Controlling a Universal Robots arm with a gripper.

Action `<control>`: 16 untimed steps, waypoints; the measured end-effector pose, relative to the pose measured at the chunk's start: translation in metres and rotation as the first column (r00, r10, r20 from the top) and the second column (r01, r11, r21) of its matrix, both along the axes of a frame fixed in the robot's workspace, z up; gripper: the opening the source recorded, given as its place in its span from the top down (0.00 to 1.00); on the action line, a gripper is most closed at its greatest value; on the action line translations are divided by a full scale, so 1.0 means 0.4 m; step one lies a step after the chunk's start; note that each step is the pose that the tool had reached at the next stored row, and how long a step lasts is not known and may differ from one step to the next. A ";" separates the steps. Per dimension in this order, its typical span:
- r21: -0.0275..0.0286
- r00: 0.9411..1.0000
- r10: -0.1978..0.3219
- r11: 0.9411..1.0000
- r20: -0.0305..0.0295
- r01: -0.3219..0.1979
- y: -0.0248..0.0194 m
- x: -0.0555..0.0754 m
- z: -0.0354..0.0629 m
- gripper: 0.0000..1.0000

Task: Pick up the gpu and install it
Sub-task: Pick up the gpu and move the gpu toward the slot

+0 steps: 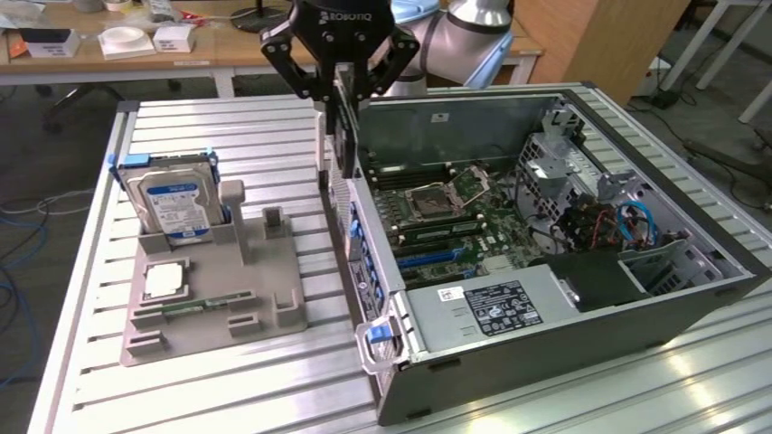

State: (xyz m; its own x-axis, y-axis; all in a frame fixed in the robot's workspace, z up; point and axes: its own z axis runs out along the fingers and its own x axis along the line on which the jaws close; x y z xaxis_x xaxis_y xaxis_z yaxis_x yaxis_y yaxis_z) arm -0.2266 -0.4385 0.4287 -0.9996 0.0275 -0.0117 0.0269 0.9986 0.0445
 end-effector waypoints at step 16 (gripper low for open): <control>0.000 1.000 0.002 1.000 0.000 -0.002 0.000 0.090 -0.017 0.73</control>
State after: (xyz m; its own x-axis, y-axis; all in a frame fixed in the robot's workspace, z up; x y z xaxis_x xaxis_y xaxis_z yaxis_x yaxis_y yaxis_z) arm -0.1907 -0.4385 0.4220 -0.9996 0.0250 -0.0117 0.0245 0.9987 0.0446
